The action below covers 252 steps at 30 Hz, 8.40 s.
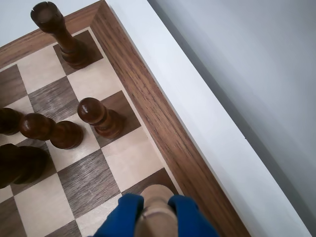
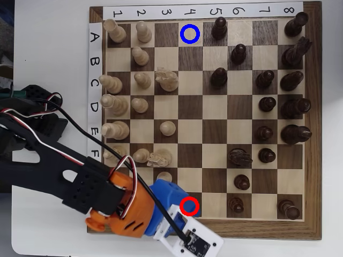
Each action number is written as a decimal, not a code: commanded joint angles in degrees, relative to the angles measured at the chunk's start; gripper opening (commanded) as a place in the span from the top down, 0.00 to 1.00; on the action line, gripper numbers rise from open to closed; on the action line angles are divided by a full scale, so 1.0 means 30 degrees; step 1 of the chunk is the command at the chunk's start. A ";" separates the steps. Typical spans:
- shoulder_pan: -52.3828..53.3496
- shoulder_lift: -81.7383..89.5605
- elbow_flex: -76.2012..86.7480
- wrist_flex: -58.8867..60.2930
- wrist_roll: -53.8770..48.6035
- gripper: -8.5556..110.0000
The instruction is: Move the piece to destination
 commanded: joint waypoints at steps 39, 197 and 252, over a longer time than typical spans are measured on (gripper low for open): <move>-0.7939 1.4795 -1.0811 0.9990 0.2227 0.92; -1.9219 0.4043 1.2568 -2.0449 0.2344 0.90; -1.9395 0.1758 0.7793 -1.9014 0.2461 0.89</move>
